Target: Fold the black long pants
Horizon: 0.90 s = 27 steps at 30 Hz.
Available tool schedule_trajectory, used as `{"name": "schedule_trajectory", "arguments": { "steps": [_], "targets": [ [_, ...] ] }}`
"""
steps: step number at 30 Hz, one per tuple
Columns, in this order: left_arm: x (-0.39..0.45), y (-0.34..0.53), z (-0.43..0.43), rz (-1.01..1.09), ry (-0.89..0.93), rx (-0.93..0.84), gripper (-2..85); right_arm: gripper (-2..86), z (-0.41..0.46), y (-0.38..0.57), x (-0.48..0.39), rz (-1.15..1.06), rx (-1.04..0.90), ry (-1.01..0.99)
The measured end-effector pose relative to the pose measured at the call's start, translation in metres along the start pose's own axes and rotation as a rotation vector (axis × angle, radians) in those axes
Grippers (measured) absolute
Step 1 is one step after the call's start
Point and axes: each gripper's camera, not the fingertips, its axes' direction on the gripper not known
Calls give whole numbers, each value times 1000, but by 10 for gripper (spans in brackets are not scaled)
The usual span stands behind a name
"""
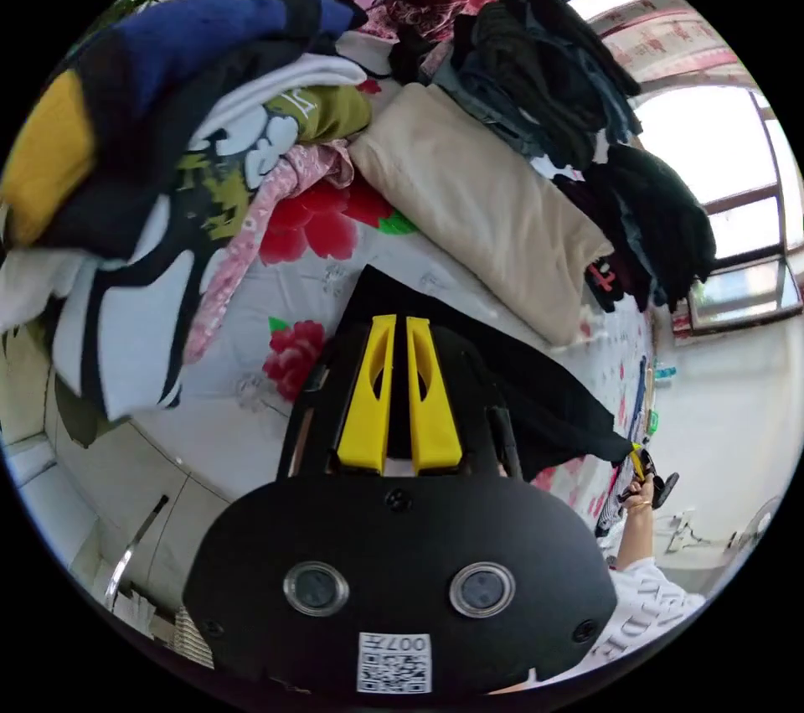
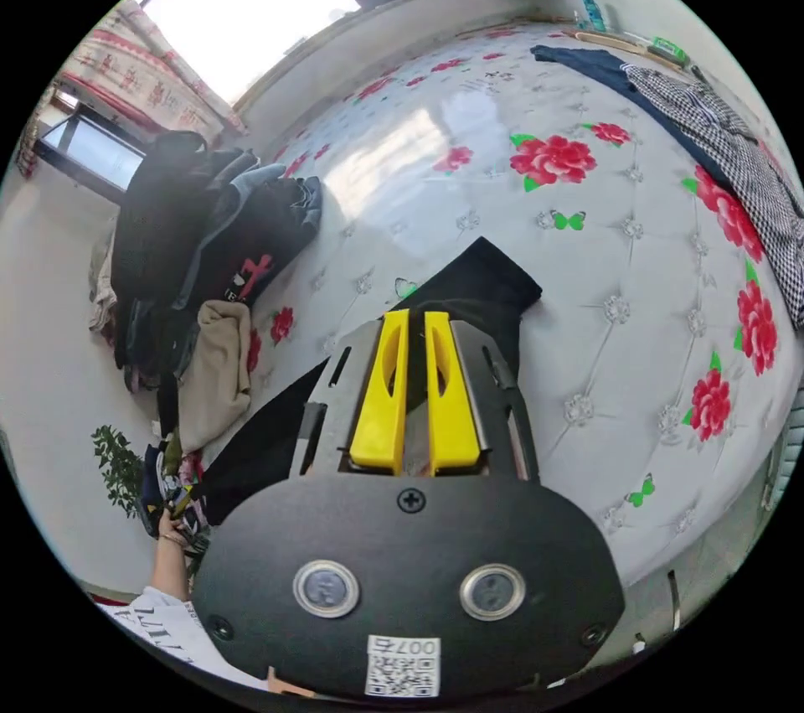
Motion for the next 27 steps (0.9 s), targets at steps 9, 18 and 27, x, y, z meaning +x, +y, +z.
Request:
{"name": "schedule_trajectory", "arguments": {
  "steps": [9, 18, 27],
  "targets": [
    [41, -35, 23, 53, -161, 43, 17, 41, 43, -26, -55, -117, -39, 29],
    [82, 23, 23, 278, -260, 68, 67, 54, 71, 5, -159, -616, -130, 134],
    [73, 64, 1, 118, -328, 126, 59, 76, 75, -30, -133, -329, -45, 393]
  ]
}}
